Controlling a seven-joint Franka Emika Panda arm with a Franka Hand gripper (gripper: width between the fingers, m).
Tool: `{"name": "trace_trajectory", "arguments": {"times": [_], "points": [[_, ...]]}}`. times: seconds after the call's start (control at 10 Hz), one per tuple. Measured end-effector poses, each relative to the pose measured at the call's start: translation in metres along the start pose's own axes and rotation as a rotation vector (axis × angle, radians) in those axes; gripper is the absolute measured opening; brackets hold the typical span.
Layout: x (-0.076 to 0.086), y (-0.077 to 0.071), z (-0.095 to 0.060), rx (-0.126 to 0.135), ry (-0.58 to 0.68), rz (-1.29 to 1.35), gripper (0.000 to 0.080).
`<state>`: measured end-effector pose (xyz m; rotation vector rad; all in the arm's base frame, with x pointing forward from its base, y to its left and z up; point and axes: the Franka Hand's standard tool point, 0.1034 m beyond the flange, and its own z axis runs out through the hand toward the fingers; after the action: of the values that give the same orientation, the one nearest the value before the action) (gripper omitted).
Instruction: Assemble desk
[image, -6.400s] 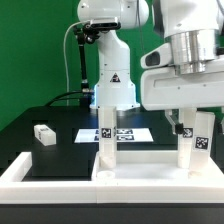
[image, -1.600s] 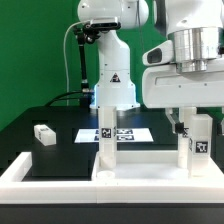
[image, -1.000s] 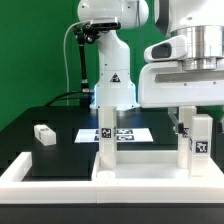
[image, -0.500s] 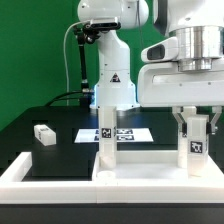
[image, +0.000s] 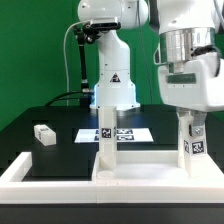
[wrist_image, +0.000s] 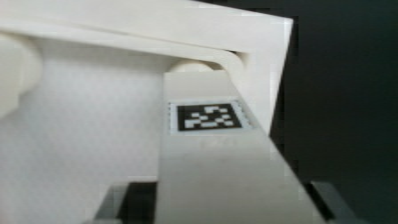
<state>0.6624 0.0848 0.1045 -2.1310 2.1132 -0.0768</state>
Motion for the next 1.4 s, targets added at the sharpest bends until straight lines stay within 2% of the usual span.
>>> {"name": "trace_trajectory", "arguments": {"times": [0.3,0.4,0.5,0.6,0.7,0.8,0.9,1.2,1.3,1.4], "points": [[-0.005,0.000,0.001,-0.033,-0.008,0.181,0.0297],[-0.004,-0.001,0.001,-0.033,-0.008,0.210,0.0297],[-0.004,-0.001,0.001,-0.031,-0.007,0.176,0.0389],[-0.005,0.001,0.003,-0.034,0.013,0.058,0.0561],[-0.012,0.005,0.005,-0.040,0.053,-0.151,0.0561],[-0.022,0.003,0.006,-0.020,0.059,-0.325,0.0639],[-0.026,0.002,0.005,-0.012,0.058,-0.485,0.0639],[-0.024,0.002,0.006,-0.019,0.058,-0.661,0.0649],[-0.020,0.000,0.005,-0.018,0.063,-0.821,0.0649],[-0.010,-0.006,0.001,-0.002,0.082,-1.082,0.0649]]}}
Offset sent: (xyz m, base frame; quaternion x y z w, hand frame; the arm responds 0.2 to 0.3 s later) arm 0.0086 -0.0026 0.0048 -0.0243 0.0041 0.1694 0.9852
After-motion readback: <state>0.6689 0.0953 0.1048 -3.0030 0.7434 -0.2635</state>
